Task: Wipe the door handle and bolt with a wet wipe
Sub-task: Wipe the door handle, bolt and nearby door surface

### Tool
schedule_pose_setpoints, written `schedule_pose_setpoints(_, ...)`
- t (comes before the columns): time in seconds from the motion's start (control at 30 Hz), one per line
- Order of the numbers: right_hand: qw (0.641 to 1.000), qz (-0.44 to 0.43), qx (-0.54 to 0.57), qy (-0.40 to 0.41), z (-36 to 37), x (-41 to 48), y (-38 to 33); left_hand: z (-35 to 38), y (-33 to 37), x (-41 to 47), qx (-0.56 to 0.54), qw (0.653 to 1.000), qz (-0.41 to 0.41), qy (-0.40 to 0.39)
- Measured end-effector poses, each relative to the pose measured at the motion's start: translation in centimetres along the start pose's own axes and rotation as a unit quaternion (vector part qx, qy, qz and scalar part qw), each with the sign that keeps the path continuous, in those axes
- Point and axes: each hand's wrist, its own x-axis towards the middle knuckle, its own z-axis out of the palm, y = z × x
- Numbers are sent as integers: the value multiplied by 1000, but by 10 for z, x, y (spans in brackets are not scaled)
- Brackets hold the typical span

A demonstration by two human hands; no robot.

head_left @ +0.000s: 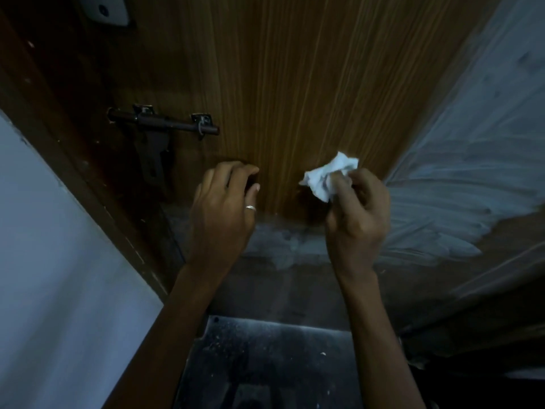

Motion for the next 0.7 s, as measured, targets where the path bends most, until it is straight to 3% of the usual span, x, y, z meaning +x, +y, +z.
schedule_pose_setpoints(0.1, 1000, -16, 24, 4, 16, 9, -24, 1, 4, 2, 3, 1000, -2, 10)
schedule_pose_setpoints(0.2, 991, -88, 23, -101, 29, -29, -31, 3, 6, 5, 6, 1000, -15, 21)
schedule_pose_setpoints(0.3, 985, -65, 25, -158, 16, -51, -6, 3, 8, 7, 10, 1000, -16, 21)
schedule_pose_setpoints(0.43, 999, 38, -6, -26, -7, -15, 11, 2, 11, 9, 19, 999, -23, 18)
schedule_pose_setpoints(0.53, 996, 68, 14, 53, -1, 22, -7, 1, 12, 8, 15, 999, -26, 18)
schedule_pose_setpoints(0.6, 999, 22, 39, 22, 14, 18, -22, 2, 12, 8, 10, 999, -26, 16)
schedule_pose_setpoints(0.7, 989, -94, 26, -111, 35, -33, -32, 2, 12, 9, 9, 999, -26, 18)
